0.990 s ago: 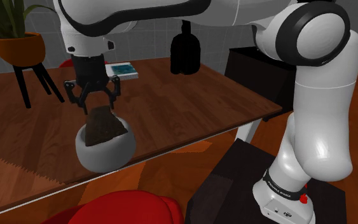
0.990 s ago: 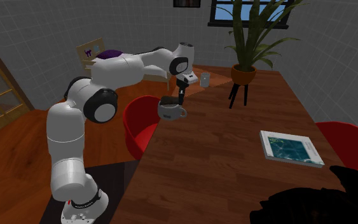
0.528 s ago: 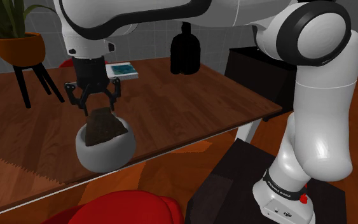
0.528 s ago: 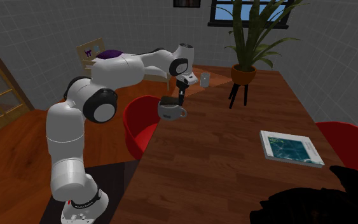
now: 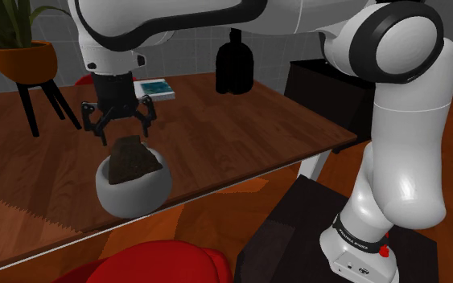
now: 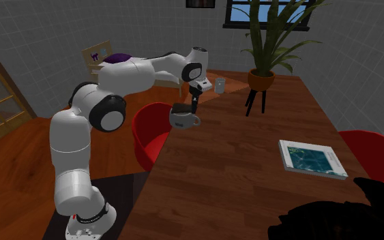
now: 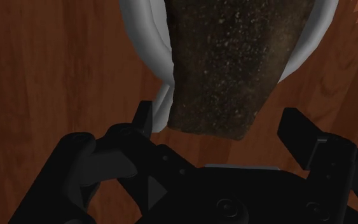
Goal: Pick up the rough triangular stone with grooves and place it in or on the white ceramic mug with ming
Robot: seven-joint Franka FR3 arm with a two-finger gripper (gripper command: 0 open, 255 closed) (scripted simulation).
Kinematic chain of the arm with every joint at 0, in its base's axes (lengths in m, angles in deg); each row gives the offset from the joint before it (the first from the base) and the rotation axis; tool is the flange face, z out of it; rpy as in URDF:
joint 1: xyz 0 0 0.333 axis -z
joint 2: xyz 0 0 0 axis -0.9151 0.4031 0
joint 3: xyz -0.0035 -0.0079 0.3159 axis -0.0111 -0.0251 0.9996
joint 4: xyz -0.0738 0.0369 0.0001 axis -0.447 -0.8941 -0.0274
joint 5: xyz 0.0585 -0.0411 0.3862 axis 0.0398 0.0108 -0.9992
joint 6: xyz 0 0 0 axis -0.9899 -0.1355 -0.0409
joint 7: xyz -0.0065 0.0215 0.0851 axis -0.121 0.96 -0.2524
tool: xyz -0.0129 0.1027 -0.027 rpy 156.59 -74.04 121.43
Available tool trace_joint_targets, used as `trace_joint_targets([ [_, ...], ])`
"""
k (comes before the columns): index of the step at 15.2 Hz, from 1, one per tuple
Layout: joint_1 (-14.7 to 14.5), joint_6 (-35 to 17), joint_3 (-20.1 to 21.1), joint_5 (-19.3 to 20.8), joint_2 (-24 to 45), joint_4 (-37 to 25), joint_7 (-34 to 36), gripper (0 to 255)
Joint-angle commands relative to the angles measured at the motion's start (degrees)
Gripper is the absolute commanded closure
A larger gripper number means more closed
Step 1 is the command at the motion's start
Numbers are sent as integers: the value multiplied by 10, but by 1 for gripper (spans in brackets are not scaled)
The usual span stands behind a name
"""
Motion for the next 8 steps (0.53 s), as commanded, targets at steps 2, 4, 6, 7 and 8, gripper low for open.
trace_joint_targets([
  [2,-1,41,0,1,5,-46,1,0],
  [4,-3,80,0,3,14,-93,2,0],
  [6,-3,80,0,3,14,-93,2,0],
  [7,-3,80,0,3,14,-93,2,0],
  [8,-3,80,0,3,14,-93,2,0],
])
